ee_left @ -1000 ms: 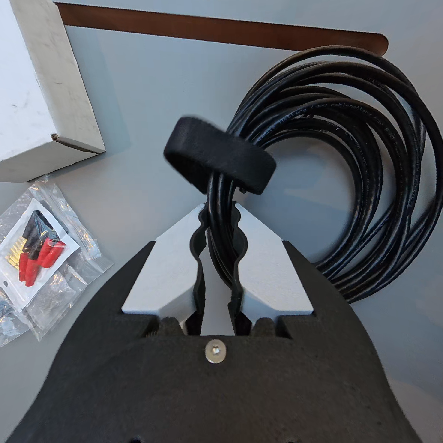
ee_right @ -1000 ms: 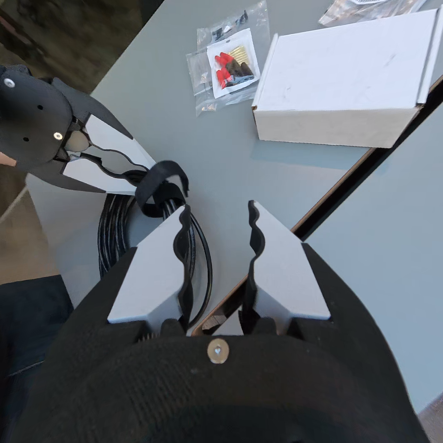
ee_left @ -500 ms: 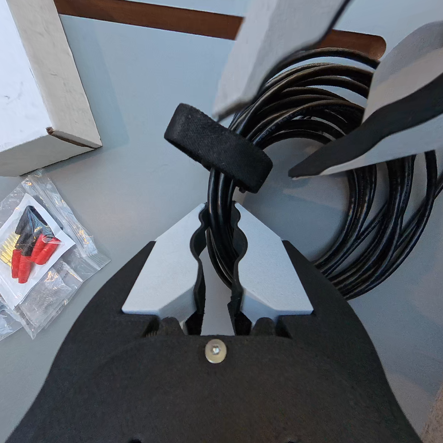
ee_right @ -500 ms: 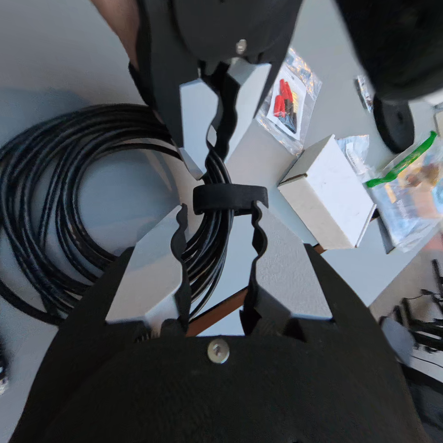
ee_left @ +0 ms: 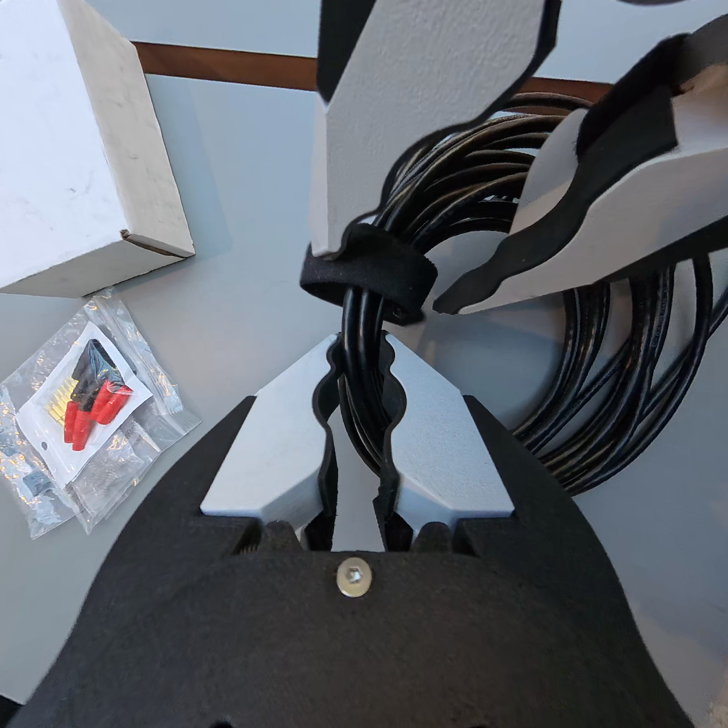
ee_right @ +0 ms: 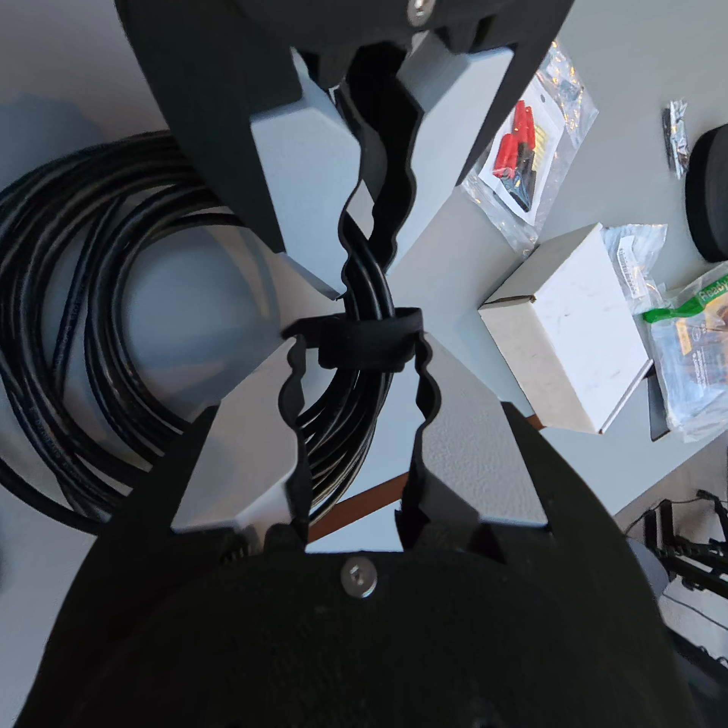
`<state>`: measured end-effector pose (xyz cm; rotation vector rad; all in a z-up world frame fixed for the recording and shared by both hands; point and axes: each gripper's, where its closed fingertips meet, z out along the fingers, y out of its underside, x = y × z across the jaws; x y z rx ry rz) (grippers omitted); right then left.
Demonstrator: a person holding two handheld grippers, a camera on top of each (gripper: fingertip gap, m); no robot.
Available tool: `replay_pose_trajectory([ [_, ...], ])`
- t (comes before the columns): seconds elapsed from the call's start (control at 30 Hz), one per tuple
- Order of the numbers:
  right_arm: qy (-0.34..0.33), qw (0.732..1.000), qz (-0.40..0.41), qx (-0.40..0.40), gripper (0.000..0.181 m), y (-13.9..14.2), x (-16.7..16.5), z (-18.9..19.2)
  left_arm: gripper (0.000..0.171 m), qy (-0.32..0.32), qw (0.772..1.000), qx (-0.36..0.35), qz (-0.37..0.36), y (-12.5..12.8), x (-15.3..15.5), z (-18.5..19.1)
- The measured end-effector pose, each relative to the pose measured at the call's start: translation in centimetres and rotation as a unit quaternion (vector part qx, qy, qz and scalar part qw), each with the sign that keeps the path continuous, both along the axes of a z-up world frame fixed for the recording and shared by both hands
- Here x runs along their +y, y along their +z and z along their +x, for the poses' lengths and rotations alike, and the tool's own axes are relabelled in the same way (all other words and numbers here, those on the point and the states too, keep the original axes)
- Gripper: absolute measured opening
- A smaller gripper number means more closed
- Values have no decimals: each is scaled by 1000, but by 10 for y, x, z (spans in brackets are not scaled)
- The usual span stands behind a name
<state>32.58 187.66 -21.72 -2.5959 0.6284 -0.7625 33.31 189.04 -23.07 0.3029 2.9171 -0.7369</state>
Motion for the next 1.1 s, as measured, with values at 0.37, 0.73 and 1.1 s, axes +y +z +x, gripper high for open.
replay_pose_trajectory([
  [0.37, 135, 990, 25, 28, 61, -5, 7, -7, 13, -7, 1000, 3, -23, 6, 1, -4],
  [0.73, 57, 901, 300, 309, 43, 2, -2, -9, 13, -36, 998, 41, -25, -1, -8, -5],
  [1.1, 36, 819, 313, 479, 42, -11, -12, -7, 12, -64, 997, 47, -5, -11, -14, -3],
])
